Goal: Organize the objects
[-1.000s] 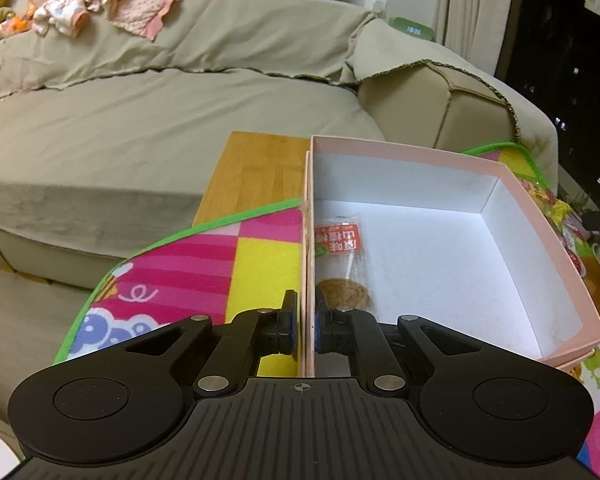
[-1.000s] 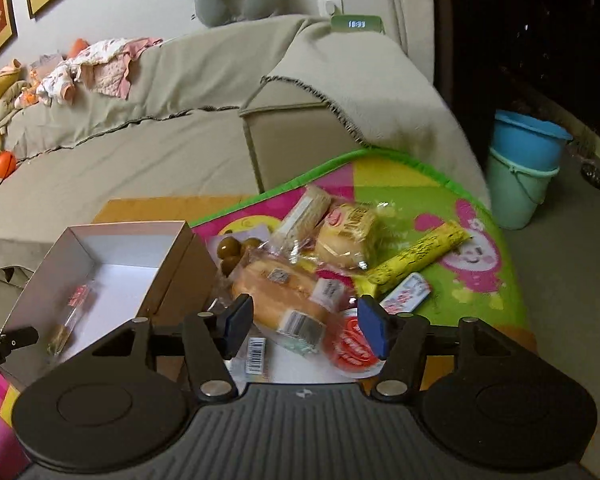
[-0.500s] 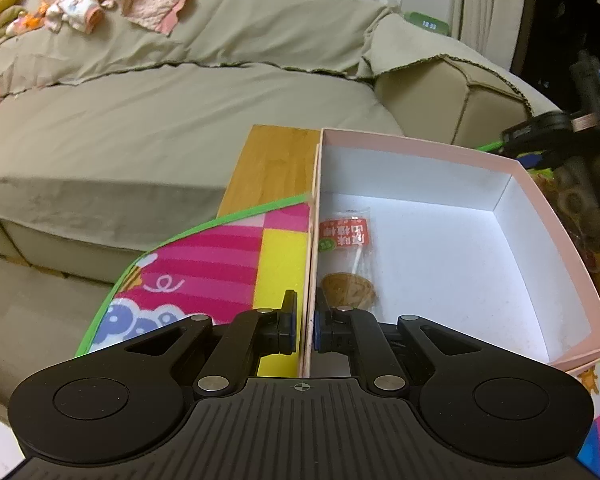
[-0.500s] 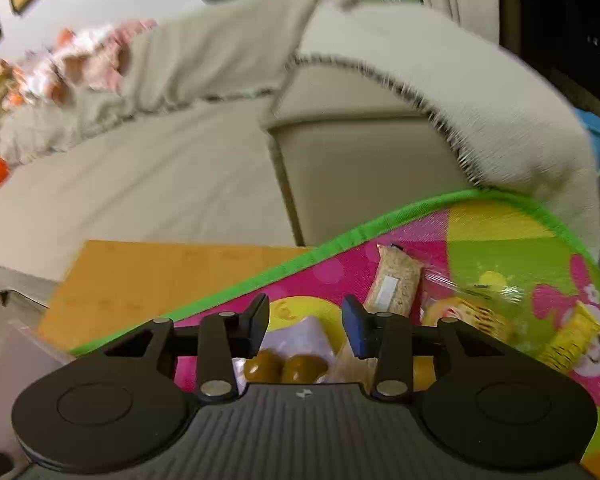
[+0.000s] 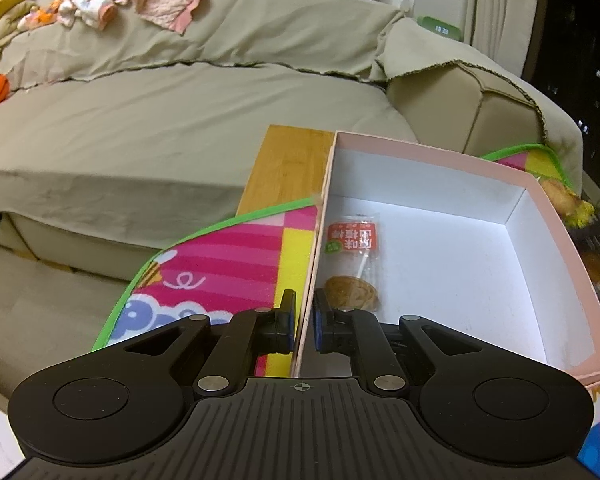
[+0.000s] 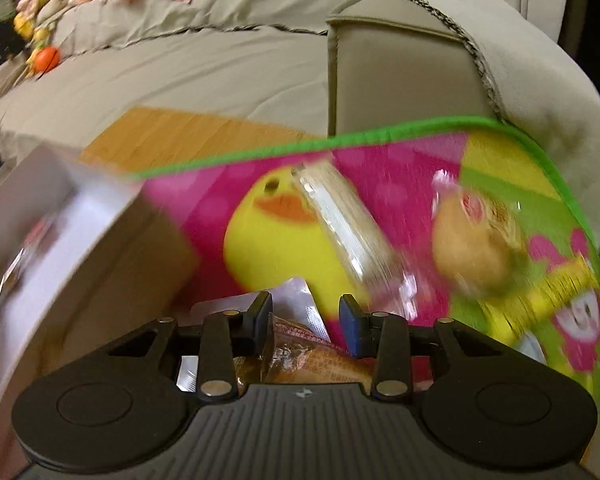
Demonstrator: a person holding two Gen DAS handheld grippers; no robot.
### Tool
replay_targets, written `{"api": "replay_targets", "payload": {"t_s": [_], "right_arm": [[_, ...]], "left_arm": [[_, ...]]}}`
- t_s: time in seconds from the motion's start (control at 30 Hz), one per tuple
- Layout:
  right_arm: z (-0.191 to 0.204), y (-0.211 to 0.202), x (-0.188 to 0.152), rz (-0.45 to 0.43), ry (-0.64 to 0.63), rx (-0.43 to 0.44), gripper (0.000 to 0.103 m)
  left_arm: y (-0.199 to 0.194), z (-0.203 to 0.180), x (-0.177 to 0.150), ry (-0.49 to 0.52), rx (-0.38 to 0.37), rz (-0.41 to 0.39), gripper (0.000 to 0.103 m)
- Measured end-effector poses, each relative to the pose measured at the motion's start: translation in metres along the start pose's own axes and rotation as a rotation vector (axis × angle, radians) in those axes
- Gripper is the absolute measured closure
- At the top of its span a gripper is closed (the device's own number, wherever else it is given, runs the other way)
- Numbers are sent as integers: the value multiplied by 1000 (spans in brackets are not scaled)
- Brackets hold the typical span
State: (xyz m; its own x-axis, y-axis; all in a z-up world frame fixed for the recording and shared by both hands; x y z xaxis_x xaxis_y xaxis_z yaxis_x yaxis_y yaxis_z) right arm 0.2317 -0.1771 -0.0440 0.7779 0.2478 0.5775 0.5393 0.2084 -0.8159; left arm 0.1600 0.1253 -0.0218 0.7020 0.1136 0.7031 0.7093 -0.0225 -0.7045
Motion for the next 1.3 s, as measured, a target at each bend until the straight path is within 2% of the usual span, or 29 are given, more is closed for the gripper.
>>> {"api": "replay_targets", "payload": {"t_s": [0.13, 0.2, 0.33, 0.4, 0.5, 0.6, 0.7, 0.83, 1.0, 1.07, 1.13, 1.2, 1.3], "right_arm": [[7, -31, -33, 6, -113, -25, 66], [11, -45, -41, -9, -117, -20, 66], [37, -72, -43, -70, -131, 111, 61], [56, -75, -45, -83, -189, 156, 61], [79, -62, -49, -68, -271, 138, 61], [84, -47, -50, -52, -250, 140, 61], [81, -45, -47, -56, -220, 101, 67], [64, -51, -57, -51, -190, -7, 68], [36, -62, -73, -32, -60, -96, 68], [34, -73, -84, -21, -7, -54, 69], [44, -86, -93, -20, 32, 55, 69], [50, -108, -95, -68, 44, 113, 69], [31, -144, -85, -201, 58, 33, 55]], "left_arm": [[0, 0, -1, -3, -6, 2, 93], [1, 1, -2, -7, -8, 2, 93], [2, 1, -3, -15, -10, 8, 92], [2, 1, -3, -14, -9, 8, 92], [2, 2, -4, -15, -8, 9, 92], [2, 2, -5, -17, -6, 11, 92], [2, 2, -6, -20, -9, 13, 93], [2, 0, -7, -32, -19, 15, 93], [4, 1, -7, -51, -19, 16, 93], [3, 1, -8, -54, -15, 15, 93], [3, 0, -8, -57, -12, 16, 93], [3, -2, -8, -57, -12, 18, 93], [2, -5, -9, -49, -13, 18, 93]]}}
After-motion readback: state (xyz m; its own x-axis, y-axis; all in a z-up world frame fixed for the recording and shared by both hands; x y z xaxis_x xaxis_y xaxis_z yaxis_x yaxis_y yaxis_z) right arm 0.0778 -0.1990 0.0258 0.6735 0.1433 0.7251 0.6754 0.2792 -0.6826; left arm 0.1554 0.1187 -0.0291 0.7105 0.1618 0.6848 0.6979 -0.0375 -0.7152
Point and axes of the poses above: each gripper's, at about its wrist camera, not at the fingertips, and y roughly the way its jaws point, z to its left, x to its top, the point moved 9 cm from there along y, roughly the way its jaws point
